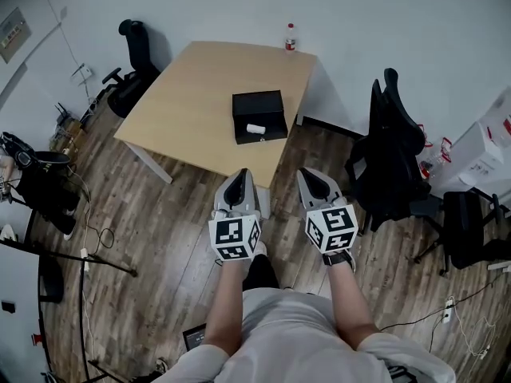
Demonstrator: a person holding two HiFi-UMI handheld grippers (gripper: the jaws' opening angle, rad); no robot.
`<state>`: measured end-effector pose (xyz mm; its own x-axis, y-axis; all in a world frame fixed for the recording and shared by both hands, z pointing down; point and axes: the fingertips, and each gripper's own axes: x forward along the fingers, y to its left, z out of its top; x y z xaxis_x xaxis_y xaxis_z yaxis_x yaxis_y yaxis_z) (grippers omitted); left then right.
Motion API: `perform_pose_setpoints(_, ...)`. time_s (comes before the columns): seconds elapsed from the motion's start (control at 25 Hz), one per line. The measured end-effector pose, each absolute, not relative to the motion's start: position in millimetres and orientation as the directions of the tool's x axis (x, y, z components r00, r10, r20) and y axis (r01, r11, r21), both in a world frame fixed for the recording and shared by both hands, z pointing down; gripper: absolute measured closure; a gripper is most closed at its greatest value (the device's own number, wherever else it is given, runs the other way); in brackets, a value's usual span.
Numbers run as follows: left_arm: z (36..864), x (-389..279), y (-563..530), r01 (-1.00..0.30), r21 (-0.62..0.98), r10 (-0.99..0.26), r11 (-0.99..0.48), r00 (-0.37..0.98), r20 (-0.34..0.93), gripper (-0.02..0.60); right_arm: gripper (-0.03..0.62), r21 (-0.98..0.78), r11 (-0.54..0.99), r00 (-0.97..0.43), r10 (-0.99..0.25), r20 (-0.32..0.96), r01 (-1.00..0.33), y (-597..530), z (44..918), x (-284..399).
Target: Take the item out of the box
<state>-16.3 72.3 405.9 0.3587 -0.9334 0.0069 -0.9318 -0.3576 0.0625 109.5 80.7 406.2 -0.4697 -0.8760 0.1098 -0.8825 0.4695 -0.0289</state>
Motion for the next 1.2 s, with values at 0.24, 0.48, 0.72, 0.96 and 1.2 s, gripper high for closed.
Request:
perform_pose_setpoints(0.24, 400, -56, -1, -0.944, 0.083, -0.947, -0.319, 0.320, 0.000, 0.572, 0.580, -0.009, 0.474, -0.472, -0.874, 0.112, -0.880, 16, 400, 84)
perform_pose_setpoints(0.48, 407, -67, -63, -0.933, 0.095, -0.936, -0.347, 0.350, 0.018, 0.572, 0.580, -0.011, 0.460, -0.457, -0.878, 0.142, -0.888, -43, 408, 70)
perform_pose_setpoints(0.72, 407, -83, -115, -0.925, 0.103, -0.929, -0.366, 0.370, 0.014, 0.572, 0.581, 0.000, 0.456, -0.450, -0.879, 0.156, -0.890, -94, 412, 49)
perform_pose_setpoints(0.96, 411, -101, -151, -0.911, 0.106, -0.916, -0.398, 0.402, 0.014, 0.572, 0.580, 0.012, 0.446, -0.438, -0.884, 0.166, -0.895, -136, 419, 25)
perform_pose_setpoints(1.2, 418, -102, -177, -0.903, 0.081, -0.904, -0.422, 0.425, 0.035, 0.572, 0.580, 0.013, 0.432, -0.421, -0.885, 0.200, -0.902, -162, 431, 19)
